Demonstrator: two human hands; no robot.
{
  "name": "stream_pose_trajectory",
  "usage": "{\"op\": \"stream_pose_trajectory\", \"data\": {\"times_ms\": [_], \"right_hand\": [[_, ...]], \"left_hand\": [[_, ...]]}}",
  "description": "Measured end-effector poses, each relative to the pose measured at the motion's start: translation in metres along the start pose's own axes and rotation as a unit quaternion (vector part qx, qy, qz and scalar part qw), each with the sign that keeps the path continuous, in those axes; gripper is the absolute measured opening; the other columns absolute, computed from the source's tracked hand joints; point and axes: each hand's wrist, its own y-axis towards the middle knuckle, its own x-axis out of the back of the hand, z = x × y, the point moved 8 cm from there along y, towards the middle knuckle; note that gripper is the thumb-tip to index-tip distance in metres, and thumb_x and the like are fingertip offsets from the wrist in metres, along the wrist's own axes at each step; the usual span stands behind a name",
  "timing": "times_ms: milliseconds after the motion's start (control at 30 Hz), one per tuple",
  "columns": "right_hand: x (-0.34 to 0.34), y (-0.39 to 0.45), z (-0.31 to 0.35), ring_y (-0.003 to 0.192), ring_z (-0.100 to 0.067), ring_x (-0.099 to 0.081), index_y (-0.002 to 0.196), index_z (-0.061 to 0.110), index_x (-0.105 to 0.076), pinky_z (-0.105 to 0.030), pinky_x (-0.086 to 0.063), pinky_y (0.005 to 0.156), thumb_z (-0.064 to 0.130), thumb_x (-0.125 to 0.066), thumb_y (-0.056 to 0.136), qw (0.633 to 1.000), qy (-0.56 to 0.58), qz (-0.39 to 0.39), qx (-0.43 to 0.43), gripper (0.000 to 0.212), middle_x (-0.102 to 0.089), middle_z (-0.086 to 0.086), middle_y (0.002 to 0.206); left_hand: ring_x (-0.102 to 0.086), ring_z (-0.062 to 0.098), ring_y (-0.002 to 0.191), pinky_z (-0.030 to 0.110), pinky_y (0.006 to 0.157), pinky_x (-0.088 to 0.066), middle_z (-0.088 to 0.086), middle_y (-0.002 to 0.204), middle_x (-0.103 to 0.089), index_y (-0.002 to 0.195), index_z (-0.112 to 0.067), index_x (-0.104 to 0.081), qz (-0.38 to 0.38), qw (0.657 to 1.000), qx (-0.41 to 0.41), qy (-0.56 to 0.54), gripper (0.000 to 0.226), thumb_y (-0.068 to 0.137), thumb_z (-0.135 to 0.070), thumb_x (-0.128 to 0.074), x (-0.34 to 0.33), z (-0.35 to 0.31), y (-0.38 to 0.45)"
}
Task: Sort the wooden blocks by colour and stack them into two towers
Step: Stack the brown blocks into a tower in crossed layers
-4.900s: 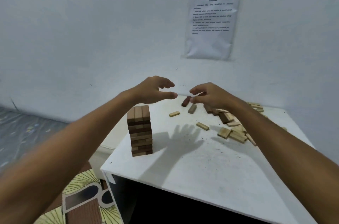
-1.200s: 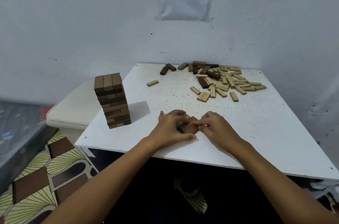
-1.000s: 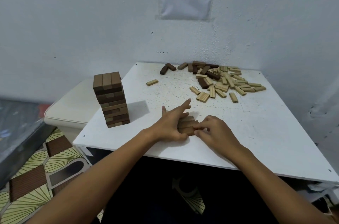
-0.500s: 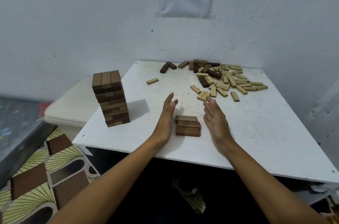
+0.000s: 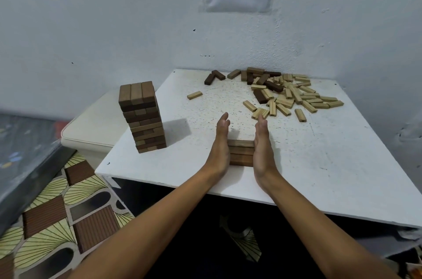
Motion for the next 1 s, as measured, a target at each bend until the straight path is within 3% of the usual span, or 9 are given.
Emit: {"op": "stream_pose_trajectory", "data": {"times_ms": [200,333,533,633,700,767,867,1000], "right_hand": [[0.0,0.0,-0.001,0.13,0.012,-0.019,0.154,0.028,-0.019,-0.015,-0.015,0.107,0.048,-0.021,0.103,1.0,-0.002,-0.002,0.009,0.055,-0.017,0.014,0.16],[0.003,0.002,-0.004,0.136,0.008,-0.024,0.153,0.026,-0.026,-0.021,-0.019,0.112,0.064,-0.029,0.095,1.0,-0.016,-0.015,0.02,0.07,-0.026,0.013,0.157],[0.012,0.0,-0.001,0.13,0.001,-0.035,0.146,0.023,-0.038,-0.024,-0.027,0.107,0.043,-0.031,0.104,0.998,-0.039,-0.04,0.03,0.048,-0.039,0.011,0.147],[0.025,0.005,0.004,0.127,-0.012,-0.046,0.137,0.023,-0.046,-0.028,-0.037,0.101,0.022,-0.05,0.1,0.996,-0.087,-0.018,0.016,0.038,-0.051,0.001,0.135],[0.035,0.01,0.006,0.125,-0.015,-0.05,0.136,0.023,-0.048,-0.033,-0.042,0.102,0.009,-0.059,0.093,0.989,-0.145,0.037,0.007,0.046,-0.055,-0.002,0.13],[0.04,0.011,0.007,0.129,-0.015,-0.048,0.138,0.029,-0.045,-0.038,-0.041,0.106,0.007,-0.068,0.087,0.967,-0.219,0.128,0.016,0.06,-0.056,-0.002,0.131],[0.041,0.007,0.003,0.133,-0.009,-0.043,0.142,0.045,-0.031,-0.036,-0.036,0.111,0.021,-0.082,0.076,0.913,-0.335,0.23,0.022,0.086,-0.051,0.002,0.138],[0.036,0.007,0.002,0.133,-0.006,-0.041,0.147,0.05,-0.018,-0.031,-0.034,0.109,0.03,-0.087,0.067,0.879,-0.401,0.256,0.021,0.108,-0.047,0.005,0.142]], "left_hand": [[-0.022,-0.004,0.14,0.026,0.116,-0.012,-0.012,0.156,-0.026,0.151,-0.033,-0.024,0.001,1.0,0.008,-0.001,0.092,0.073,-0.082,-0.019,0.001,0.004,0.002],[-0.025,-0.004,0.138,0.024,0.114,-0.013,-0.011,0.153,-0.03,0.15,-0.033,-0.026,-0.007,1.0,0.008,-0.003,0.076,0.085,-0.07,-0.015,0.0,0.005,0.003],[-0.031,-0.003,0.132,0.023,0.111,-0.019,-0.008,0.15,-0.037,0.147,-0.029,-0.033,-0.019,1.0,0.004,0.008,0.073,0.086,-0.067,-0.022,0.005,0.002,0.002],[-0.048,0.0,0.123,0.023,0.104,-0.033,-0.004,0.136,-0.054,0.135,-0.027,-0.045,-0.012,0.996,-0.03,0.085,0.047,0.091,-0.045,-0.048,0.02,-0.01,0.002],[-0.054,-0.005,0.116,0.01,0.094,-0.038,-0.006,0.123,-0.062,0.125,-0.028,-0.051,0.015,0.986,-0.056,0.156,0.048,0.079,-0.032,-0.061,0.032,-0.017,0.002],[-0.053,-0.008,0.115,0.002,0.09,-0.034,-0.009,0.12,-0.064,0.127,-0.029,-0.052,0.066,0.966,-0.068,0.239,0.058,0.071,-0.031,-0.066,0.042,-0.017,0.001],[-0.05,-0.003,0.121,0.014,0.1,-0.036,-0.011,0.128,-0.06,0.136,-0.032,-0.047,0.138,0.93,-0.07,0.335,0.078,0.066,-0.035,-0.081,0.049,-0.009,0.001],[-0.049,0.003,0.124,0.031,0.107,-0.038,-0.012,0.13,-0.058,0.138,-0.039,-0.043,0.153,0.918,-0.065,0.361,0.089,0.06,-0.041,-0.085,0.047,-0.002,0.002]]}}
